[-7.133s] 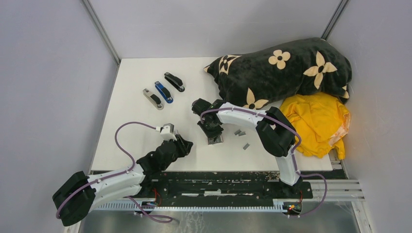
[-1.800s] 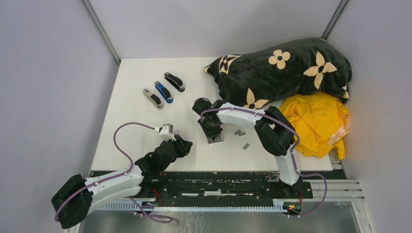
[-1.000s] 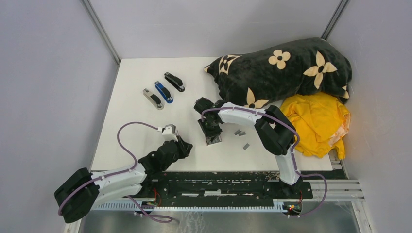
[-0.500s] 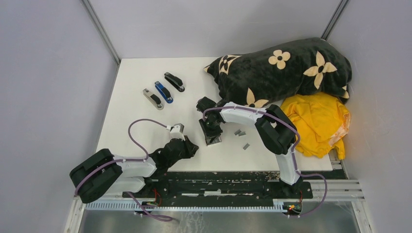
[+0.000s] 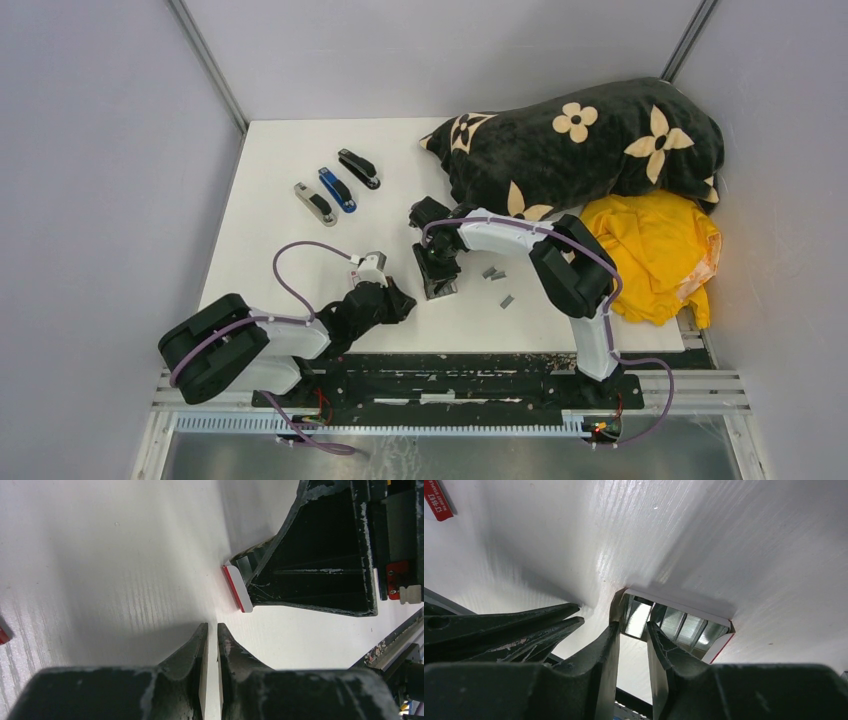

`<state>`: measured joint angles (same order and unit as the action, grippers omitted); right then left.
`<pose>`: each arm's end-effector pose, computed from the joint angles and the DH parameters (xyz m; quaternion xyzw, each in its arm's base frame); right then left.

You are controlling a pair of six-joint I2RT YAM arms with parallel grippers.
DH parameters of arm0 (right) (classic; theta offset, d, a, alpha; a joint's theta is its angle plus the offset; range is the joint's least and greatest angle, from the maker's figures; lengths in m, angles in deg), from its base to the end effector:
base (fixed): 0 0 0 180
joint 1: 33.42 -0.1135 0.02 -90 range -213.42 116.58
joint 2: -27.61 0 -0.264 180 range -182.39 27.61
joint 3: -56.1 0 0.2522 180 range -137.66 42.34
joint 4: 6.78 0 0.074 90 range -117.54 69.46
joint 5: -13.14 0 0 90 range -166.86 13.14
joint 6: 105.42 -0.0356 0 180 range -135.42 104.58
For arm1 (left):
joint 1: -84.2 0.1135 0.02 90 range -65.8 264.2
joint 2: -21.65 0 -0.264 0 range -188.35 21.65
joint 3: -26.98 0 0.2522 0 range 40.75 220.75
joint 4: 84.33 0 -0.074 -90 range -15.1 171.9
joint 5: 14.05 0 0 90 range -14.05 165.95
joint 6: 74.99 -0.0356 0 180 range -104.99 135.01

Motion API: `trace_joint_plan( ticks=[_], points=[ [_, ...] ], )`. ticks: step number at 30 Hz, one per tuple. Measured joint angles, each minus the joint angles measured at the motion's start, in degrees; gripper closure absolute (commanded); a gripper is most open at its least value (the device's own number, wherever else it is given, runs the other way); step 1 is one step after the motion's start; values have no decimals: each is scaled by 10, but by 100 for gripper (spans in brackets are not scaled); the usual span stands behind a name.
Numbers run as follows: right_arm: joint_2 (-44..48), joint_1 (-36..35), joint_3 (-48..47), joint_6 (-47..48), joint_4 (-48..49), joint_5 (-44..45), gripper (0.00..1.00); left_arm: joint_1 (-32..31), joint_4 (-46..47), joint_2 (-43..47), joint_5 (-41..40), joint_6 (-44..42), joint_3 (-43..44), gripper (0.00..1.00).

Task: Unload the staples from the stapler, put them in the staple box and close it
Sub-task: Place the staple in the staple box.

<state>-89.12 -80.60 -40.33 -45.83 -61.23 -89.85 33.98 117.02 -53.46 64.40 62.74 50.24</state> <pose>0.2686 0.3017 0.1569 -0.1585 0.9721 0.1700 0.0325 0.1346 -0.1505 0.1150 -0.0312 0.8647 -0.3151 0.3900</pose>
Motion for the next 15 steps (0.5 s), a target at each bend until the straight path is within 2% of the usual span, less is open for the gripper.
trace_joint_plan(
  ticks=[15],
  points=[
    [19, 3, 0, 2, 0, -1, 67, 0, 0, 0, 0, 0, 0, 80]
  ],
)
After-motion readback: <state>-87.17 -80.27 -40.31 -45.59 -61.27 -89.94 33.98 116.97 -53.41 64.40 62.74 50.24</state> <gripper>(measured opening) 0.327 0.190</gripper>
